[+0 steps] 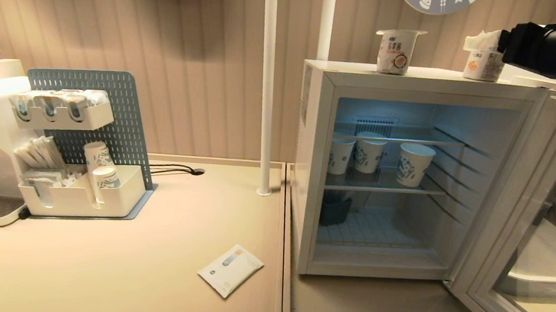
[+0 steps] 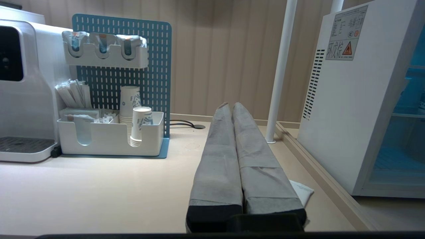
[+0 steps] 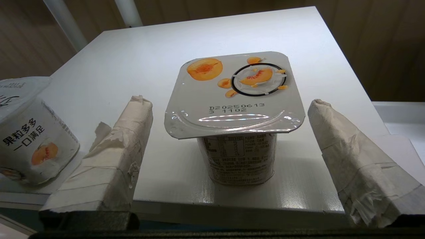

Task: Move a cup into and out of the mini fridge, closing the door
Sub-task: Put the yoghurt in the freezer

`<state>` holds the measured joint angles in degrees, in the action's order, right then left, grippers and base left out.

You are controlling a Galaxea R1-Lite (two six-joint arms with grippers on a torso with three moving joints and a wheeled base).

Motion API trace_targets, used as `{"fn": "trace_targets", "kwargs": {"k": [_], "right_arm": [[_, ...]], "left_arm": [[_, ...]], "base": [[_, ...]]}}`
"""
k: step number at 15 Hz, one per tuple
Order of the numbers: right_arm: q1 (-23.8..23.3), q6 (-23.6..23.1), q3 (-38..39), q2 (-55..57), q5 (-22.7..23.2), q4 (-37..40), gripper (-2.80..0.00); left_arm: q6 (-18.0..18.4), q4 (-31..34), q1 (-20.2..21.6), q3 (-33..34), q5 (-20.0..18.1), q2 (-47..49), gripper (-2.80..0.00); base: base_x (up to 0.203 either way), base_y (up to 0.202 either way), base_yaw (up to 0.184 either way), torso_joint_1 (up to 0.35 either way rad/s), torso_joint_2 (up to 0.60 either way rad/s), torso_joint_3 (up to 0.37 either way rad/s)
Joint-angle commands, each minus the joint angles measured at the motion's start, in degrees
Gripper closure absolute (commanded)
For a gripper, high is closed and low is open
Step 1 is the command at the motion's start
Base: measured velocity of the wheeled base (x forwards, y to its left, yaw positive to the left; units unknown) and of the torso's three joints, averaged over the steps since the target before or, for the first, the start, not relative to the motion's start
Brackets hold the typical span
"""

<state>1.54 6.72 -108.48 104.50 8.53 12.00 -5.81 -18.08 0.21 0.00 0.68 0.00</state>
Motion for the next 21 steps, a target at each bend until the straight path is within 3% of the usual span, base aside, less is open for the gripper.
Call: {"fn": "trace_targets", "kwargs": {"k": [1,10,11,21], "right_arm": [[0.05,0.05,-0.07,1.06,0.08,-0.57,-2.80],[0.31,-0.10,-0.24,2.93,0.17,-2.72,-2.80],[0.25,-0.10,-0.24,3.08,0.08,-3.00,0.00],[1.01,-0.13,-0.14,2.43,0.35,-2.69,0.00]], "left_arm": [[-0.07,-0.11,-0.02,2.29,0.03,0.09,0.00],[-0.16,-0.11,0.03,2.29,0.07,0.09,0.00],[-0.16,-0.11,-0.01,2.29,0.02,0.09,0.00],[-0.13,-0.11,0.06,2.29,0.02,0.09,0.00]], "base": [[0.000,0.000,0.000,0.000,0.00,0.000],[0.000,0.000,0.000,0.000,0.00,0.000],[0.000,0.000,0.000,0.000,0.00,0.000],[0.000,0.000,0.000,0.000,0.00,0.000]]}}
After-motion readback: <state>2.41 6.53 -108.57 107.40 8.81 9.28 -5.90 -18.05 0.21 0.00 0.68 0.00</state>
